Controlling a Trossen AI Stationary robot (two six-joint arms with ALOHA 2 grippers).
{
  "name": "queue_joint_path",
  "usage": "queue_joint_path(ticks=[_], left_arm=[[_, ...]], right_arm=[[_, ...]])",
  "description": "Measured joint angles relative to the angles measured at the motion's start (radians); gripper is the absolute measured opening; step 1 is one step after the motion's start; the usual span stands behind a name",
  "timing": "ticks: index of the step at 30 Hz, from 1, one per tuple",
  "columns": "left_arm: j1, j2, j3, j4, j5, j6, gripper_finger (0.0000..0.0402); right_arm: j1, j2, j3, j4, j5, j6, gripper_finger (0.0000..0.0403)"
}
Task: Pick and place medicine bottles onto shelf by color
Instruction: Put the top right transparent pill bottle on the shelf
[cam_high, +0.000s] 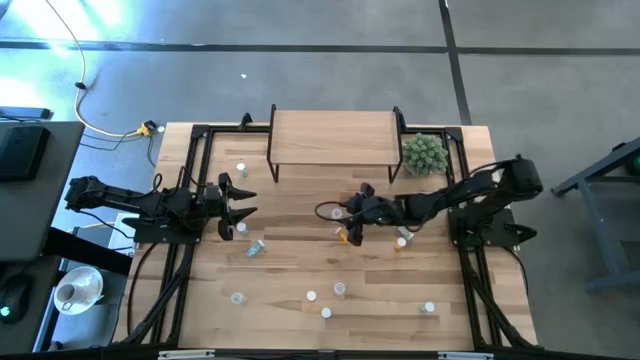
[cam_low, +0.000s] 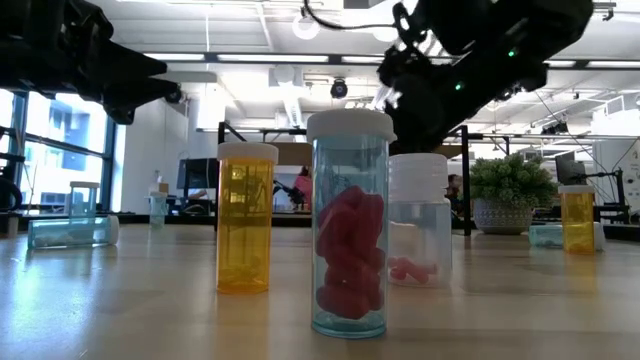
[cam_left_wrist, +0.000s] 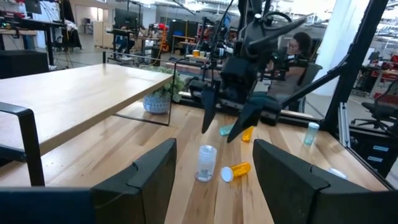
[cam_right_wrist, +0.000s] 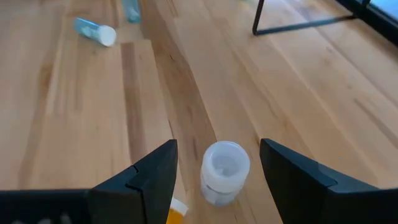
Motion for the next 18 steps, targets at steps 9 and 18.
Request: queue_joint_path(ticks=[9,18], left_arm=[[0.000,0.000,0.000,0.000,0.000,0.000,0.0202],[0.000,0.000,0.000,0.000,0.000,0.000,0.0202]], right_arm=[[-0.004,0.110,0.070,-0.002,0.003,-0.007,0.0220],[-0.005,0.106,0.084,-0.076,0.044,-0.008,0.0220]])
